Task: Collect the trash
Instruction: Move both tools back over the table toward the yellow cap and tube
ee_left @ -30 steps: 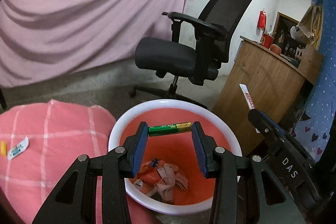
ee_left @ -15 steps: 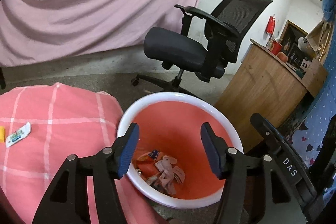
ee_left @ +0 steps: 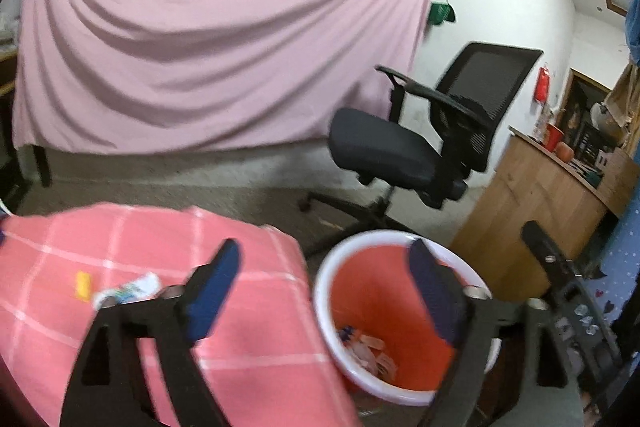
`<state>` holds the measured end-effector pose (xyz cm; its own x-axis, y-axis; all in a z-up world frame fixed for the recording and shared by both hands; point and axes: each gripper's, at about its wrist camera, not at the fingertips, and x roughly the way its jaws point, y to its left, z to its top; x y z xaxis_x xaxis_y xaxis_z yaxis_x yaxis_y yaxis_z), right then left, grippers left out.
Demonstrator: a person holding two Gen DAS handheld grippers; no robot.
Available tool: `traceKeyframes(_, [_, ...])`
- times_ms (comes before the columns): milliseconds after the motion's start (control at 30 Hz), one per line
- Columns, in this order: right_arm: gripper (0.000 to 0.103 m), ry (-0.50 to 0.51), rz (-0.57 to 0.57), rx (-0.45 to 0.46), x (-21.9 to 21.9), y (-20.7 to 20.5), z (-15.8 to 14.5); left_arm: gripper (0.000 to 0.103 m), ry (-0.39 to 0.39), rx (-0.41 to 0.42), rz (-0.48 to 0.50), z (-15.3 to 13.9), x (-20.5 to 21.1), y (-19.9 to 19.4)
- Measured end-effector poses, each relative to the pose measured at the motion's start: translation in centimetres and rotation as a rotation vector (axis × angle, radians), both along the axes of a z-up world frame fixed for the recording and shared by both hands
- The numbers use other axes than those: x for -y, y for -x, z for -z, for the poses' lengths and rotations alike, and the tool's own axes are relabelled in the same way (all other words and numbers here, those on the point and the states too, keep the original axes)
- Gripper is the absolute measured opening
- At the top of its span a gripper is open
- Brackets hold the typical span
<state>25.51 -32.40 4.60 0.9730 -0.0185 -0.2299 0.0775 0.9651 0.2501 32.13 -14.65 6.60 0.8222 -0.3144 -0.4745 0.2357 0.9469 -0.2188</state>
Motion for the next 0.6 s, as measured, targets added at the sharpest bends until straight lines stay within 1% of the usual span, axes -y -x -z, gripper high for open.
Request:
traceKeyframes(33, [0.079,0.001,0.000,0.024,-0.3,0.2,-0.3,0.098,-0.004,0.039,-0.028,-0.3,-0.8,0.5])
traceKeyframes(100, [0.084,0.008,-0.004,0.074,-1.2,0.7,-0.8,0.099,-0.005,0.109,-0.062,-0.7,-2.0,1.7])
traceKeyframes(133, [0.090,0.015,-0.002,0.098,-1.6,0.8,-1.1,0.100,-0.008,0.132,-0.074,-0.8,-2.5,2.0])
traceKeyframes(167, [0.099,0.019,0.002,0.118,-2.0,1.0,-1.2,0.101,-0.011,0.147,-0.084,-0.8,-3.1,2.2])
traceKeyframes(200, [0.103,0.024,0.009,0.145,-2.5,1.2,-1.4,0.101,-0.012,0.165,-0.098,-0.9,-3.6,2.5])
traceKeyframes(300, [0.103,0.032,0.003,0.210,-3.8,1.6,-2.0,0.101,-0.007,0.217,-0.143,-1.0,-5.8,3.5])
traceKeyframes(433, [0.103,0.048,-0.014,0.272,-6.0,1.9,-2.5,0.101,-0.004,0.278,-0.213,-1.0,-8.7,4.8])
traceKeyframes(600, [0.103,0.060,-0.055,0.321,-8.9,1.8,-2.8,0.101,-0.024,0.307,-0.282,-0.9,-12.0,5.7])
